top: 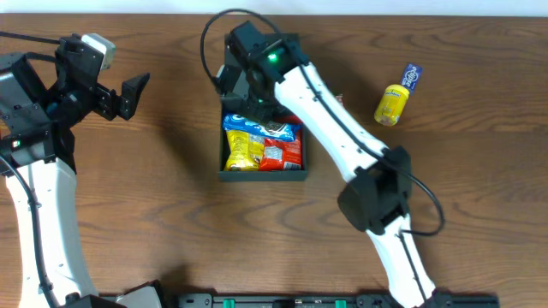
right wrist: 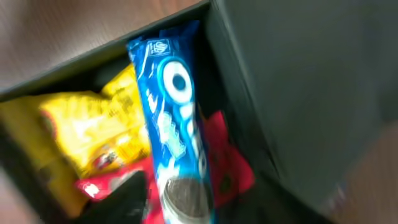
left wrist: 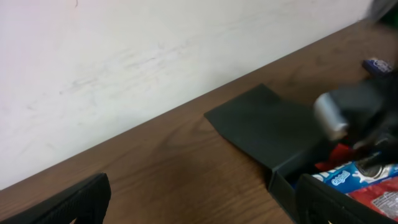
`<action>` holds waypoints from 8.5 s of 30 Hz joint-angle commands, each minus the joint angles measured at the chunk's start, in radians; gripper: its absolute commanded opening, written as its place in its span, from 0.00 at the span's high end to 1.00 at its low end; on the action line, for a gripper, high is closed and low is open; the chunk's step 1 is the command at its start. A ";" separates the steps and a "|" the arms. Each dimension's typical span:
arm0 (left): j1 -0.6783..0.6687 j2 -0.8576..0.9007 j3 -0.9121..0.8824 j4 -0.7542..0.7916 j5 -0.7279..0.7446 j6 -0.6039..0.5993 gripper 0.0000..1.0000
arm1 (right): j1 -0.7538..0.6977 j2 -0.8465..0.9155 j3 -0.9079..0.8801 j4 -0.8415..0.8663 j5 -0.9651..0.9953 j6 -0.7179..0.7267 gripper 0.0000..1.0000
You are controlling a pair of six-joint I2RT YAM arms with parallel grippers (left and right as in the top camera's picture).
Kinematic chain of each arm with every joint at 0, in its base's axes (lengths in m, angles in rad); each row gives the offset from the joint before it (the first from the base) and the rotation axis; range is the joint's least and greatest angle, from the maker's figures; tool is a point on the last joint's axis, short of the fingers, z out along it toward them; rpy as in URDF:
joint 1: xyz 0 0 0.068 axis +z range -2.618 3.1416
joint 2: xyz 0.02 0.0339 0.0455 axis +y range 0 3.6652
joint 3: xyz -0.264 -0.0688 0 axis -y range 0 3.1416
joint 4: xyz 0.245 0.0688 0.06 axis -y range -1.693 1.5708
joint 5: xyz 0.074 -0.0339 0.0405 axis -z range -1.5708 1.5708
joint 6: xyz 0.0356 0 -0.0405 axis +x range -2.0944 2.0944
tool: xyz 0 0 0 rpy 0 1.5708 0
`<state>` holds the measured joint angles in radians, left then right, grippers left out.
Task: Pack container
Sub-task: 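Push the Oreo pack down along the box wall with the right gripper, then move the right gripper to the yellow Mentos bottle and grasp it, then carry the Mentos bottle into the box and release it, then move the right gripper to the blue Eclipse mint tin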
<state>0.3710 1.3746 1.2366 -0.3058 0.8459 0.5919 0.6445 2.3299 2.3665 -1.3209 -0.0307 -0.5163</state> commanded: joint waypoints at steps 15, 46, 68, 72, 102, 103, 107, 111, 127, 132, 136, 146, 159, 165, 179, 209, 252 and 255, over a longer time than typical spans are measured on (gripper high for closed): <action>0.002 0.011 0.006 -0.008 -0.003 0.014 0.05 | -0.005 -0.059 -0.279 -0.072 -0.210 0.023 0.99; 0.002 0.011 0.006 -0.011 -0.003 0.013 0.05 | -0.071 -0.056 -0.464 0.338 0.004 0.295 0.99; 0.002 0.011 0.006 -0.011 -0.003 0.006 0.05 | -0.071 -0.132 -0.448 0.445 0.005 0.311 0.99; 0.002 0.011 0.006 -0.011 -0.003 0.006 0.05 | -0.074 -0.124 -0.448 0.462 0.004 0.312 0.99; 0.002 0.011 0.006 -0.011 -0.004 0.006 0.05 | -0.076 -0.071 -0.402 0.450 -0.002 0.360 0.99; 0.002 0.011 0.006 -0.011 -0.004 0.006 0.05 | -0.079 -0.091 -0.391 0.445 0.002 0.369 0.99; 0.002 0.011 0.006 -0.011 -0.008 0.006 0.05 | -0.134 -0.180 -0.383 0.451 0.004 0.420 0.99; 0.002 0.011 0.006 -0.015 -0.007 0.006 0.05 | -0.250 -0.227 -0.383 0.417 0.003 0.487 0.99; -0.040 0.011 0.006 -0.034 -0.018 0.006 0.05 | -0.575 -0.212 -0.386 0.252 0.005 0.882 0.94; -0.051 0.011 0.006 -0.034 -0.018 0.005 0.05 | -0.577 -0.179 -0.386 0.207 0.065 0.968 0.28; -0.054 0.011 0.006 -0.034 -0.018 -0.011 0.05 | -0.583 -0.156 -0.386 0.162 0.125 1.048 0.17; -0.060 0.011 0.006 -0.035 -0.018 -0.013 0.05 | -0.627 -0.052 -0.386 0.135 0.130 1.152 0.15; -0.060 0.011 0.006 -0.034 -0.019 -0.013 0.05 | -0.650 0.048 -0.386 0.154 0.108 1.151 0.15; -0.060 0.011 0.006 -0.034 -0.019 -0.012 0.05 | -0.653 0.077 -0.386 0.159 0.108 1.147 0.30; -0.059 0.011 0.006 -0.034 -0.019 -0.012 0.05 | -0.652 0.077 -0.383 0.187 0.108 1.057 0.56; -0.060 0.011 0.006 -0.034 -0.014 -0.037 0.05 | -0.251 -0.170 -0.171 -0.188 -0.047 0.587 0.92; -0.060 0.011 0.006 -0.075 -0.015 0.060 0.05 | -0.054 -0.170 -0.486 -0.011 -0.026 0.980 0.13; -0.060 0.011 0.006 -0.079 -0.015 0.059 0.05 | -0.055 -0.173 -0.483 -0.013 -0.026 0.981 0.13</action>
<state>0.3157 1.3769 1.2366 -0.3851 0.8310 0.6331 0.5896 2.1700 1.8812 -1.3239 -0.0784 0.4557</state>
